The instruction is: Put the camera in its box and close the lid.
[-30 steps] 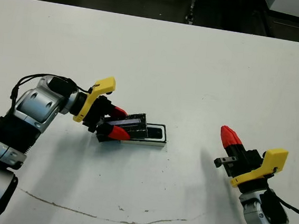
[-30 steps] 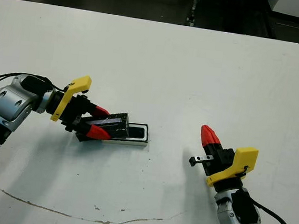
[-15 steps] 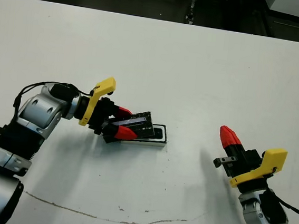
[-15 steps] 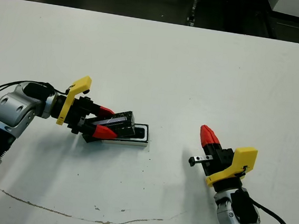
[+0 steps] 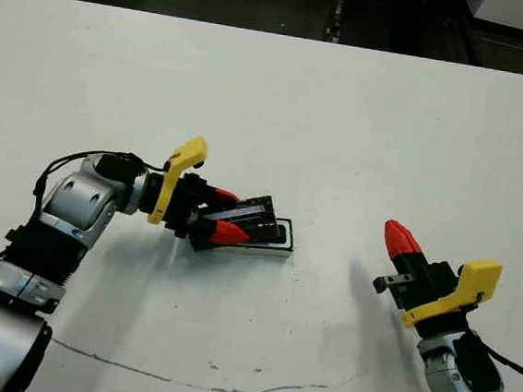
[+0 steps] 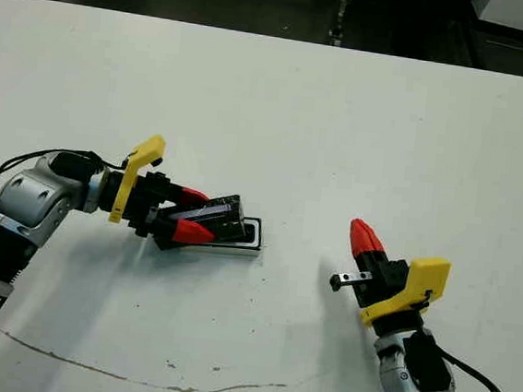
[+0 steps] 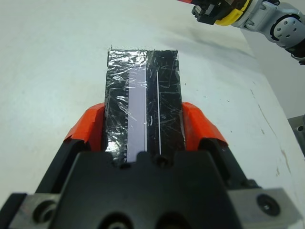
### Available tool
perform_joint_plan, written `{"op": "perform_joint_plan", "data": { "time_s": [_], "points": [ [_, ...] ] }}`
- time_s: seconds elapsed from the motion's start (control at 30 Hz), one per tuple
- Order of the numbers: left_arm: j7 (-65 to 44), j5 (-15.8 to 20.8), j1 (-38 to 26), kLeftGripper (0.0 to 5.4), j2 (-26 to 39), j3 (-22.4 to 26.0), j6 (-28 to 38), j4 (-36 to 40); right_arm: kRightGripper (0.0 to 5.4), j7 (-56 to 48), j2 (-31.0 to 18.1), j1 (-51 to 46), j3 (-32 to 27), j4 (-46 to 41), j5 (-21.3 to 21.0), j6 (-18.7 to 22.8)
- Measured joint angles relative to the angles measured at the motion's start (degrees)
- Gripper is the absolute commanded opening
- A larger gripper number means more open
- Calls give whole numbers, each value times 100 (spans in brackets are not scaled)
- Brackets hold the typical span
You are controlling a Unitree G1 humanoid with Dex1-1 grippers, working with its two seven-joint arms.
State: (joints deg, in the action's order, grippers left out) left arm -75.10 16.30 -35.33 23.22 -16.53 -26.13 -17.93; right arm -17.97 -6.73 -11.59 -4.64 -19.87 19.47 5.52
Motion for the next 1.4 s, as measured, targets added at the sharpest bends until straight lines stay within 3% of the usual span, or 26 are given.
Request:
{"op": "perform_joint_plan", "data": {
  "time_s": [1.4],
  "points": [
    [32, -458, -351, 316, -645, -372, 1012, -863, 0, -13, 0, 0, 0, 14, 21, -1]
  ]
}}
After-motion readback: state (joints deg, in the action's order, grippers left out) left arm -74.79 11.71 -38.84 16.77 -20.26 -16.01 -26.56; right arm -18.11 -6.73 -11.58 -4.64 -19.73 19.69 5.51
